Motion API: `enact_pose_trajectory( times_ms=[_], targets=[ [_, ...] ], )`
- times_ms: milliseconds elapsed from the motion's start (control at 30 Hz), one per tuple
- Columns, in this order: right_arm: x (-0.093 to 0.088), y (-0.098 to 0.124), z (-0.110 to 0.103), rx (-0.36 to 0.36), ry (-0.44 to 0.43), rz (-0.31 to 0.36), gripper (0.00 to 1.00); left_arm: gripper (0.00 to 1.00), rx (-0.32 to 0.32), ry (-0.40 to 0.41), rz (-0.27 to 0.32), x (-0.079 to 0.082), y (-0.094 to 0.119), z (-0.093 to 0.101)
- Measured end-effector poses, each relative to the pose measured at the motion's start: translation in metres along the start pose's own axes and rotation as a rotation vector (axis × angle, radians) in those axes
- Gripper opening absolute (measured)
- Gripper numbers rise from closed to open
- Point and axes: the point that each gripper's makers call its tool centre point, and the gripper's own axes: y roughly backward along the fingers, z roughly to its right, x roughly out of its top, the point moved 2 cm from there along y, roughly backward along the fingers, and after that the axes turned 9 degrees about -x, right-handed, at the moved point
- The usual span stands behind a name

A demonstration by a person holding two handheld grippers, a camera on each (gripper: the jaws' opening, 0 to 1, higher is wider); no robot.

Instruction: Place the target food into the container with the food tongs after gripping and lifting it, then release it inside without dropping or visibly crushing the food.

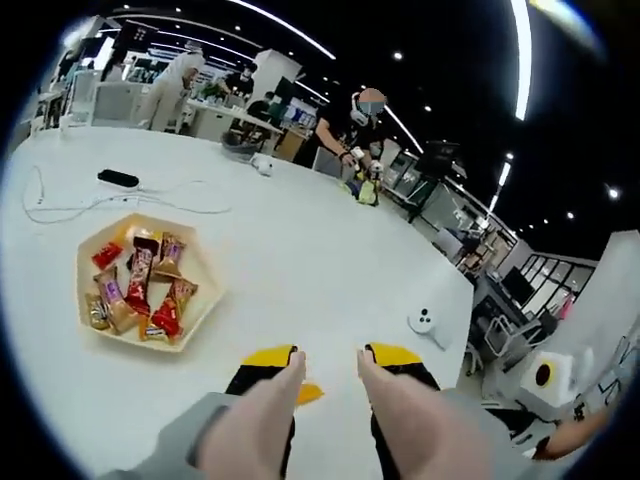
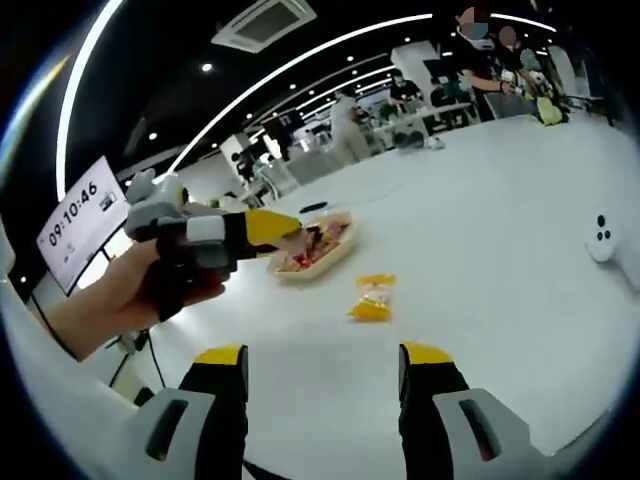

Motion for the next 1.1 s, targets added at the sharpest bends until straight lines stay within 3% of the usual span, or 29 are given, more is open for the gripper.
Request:
enact_pose_trajectory(
  times_ms=[333,567,767,1100],
  targets=[
    [-0.002,0.004,0.007,-0.015,0.009,-0.006,0.62,0.26,0.014,-0.013,-0.053,-0.014,-0.019,0.005],
    [-0.002,0.005,0.010,-0.021,0.006,-0.005,0.62,0.26,0.035,-0.015,-0.053,-0.014,-0.023,0.001],
    [0.004,0.001,0.019,-0.049,0.014,0.009,0.68,0.26,0.096,0.001,-0.056,-0.021,-0.023,-0.011],
    [0.013,-0.008,0.033,-0.101,0.018,0.030,0.78,0.26,0.117,0.017,-0.085,-0.035,-0.031,-0.014]
  ],
)
